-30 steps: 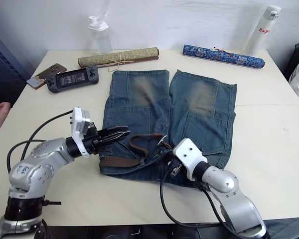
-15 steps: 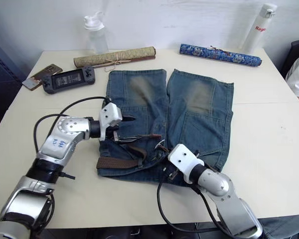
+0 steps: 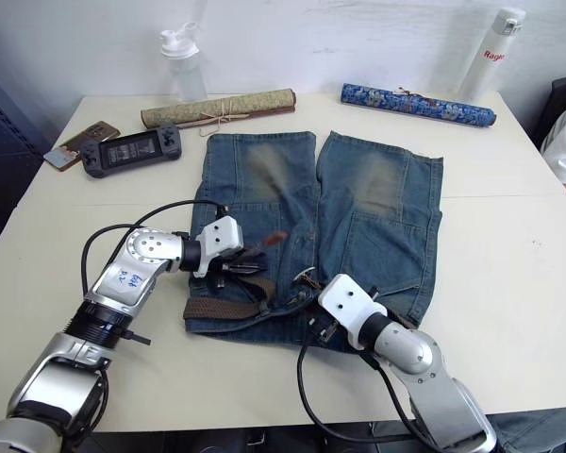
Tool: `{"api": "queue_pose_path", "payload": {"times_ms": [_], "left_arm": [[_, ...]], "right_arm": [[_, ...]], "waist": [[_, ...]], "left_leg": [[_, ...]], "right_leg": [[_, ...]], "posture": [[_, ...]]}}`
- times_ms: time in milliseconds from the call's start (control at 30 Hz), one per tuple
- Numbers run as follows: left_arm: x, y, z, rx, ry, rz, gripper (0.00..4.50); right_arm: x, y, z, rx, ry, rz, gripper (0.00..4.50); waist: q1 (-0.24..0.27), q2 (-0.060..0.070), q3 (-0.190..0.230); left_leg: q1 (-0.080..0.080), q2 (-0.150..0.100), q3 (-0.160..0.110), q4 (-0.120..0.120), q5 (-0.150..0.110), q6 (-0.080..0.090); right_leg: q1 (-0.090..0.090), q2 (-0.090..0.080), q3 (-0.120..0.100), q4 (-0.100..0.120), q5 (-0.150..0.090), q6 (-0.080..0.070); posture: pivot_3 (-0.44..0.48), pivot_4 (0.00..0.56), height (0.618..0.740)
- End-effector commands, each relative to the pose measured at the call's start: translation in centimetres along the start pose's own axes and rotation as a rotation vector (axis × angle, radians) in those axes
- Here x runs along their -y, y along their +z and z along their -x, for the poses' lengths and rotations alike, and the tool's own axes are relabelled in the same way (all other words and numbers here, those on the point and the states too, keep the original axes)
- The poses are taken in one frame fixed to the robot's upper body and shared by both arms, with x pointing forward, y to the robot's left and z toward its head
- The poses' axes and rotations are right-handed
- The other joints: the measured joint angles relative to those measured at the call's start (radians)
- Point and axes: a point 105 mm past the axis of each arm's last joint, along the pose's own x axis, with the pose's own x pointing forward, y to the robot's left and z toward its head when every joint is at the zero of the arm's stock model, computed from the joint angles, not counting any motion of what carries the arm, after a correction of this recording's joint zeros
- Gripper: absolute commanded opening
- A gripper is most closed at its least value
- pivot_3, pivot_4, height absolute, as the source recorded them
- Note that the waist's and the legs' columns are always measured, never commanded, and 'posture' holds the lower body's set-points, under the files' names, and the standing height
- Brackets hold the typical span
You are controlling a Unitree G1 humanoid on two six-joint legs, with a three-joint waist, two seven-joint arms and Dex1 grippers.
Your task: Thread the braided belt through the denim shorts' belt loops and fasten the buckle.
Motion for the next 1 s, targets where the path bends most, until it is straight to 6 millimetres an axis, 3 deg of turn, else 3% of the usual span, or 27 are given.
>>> {"api": "queue_pose_path", "payload": {"times_ms": [33,200,333,400,700,1000], "left_arm": [[-0.3,1.1,0.5,0.077,0.045,-0.013,0.14],[0.4,3.0,1.7,0.172,0.07,0.0,0.14],[2.4,3.6,2.1,0.172,0.043,0.038,0.14],[3.3,3.7,2.0,0.168,0.036,0.069,0.14],[3.5,3.2,1.3,0.129,0.096,0.09,0.14],[6.7,2.7,0.3,0.047,-0.053,0.06,0.14]], "right_arm": [[0.1,0.5,0.0,0.019,-0.008,0.017,0.02],[0.8,0.8,0.0,0.033,-0.051,0.013,0.02],[2.4,1.9,-0.3,0.081,-0.151,0.03,0.02],[2.9,2.5,-0.6,0.104,-0.195,0.045,0.02],[2.9,2.7,-1.1,0.117,-0.238,0.051,0.02],[4.9,3.5,-1.0,0.123,-0.411,0.045,0.02]], "waist": [[0.0,0.0,0.0],[-0.005,0.0,0.0],[-0.01,0.0,0.0],[-0.013,0.0,0.0],[-0.012,0.0,0.0],[-0.013,0.0,0.0]], "left_leg": [[0.0,0.0,0.0,0.0,0.0,0.0],[0.0,0.0,0.0,0.0,0.0,0.0],[0.0,0.0,-0.001,0.001,0.0,0.0],[0.0,0.0,-0.001,0.001,0.0,0.0],[0.0,0.0,-0.002,0.001,0.0,0.0],[0.0,-0.001,-0.002,0.001,0.0,0.0]], "right_leg": [[0.0,0.0,0.0,0.0,0.0,0.0],[0.0,0.0,0.0,0.0,0.0,0.0],[0.001,-0.001,0.0,0.001,0.0,0.0],[0.001,-0.001,0.001,0.001,0.0,0.0],[0.001,-0.001,0.002,0.001,0.0,0.001],[0.001,-0.001,0.003,0.001,0.0,0.001]], "posture": [[0.0,0.15,0.717],[0.0,0.15,0.717],[0.0,0.15,0.717],[0.0,0.15,0.717],[0.0,0.15,0.717],[0.0,0.15,0.717]]}}
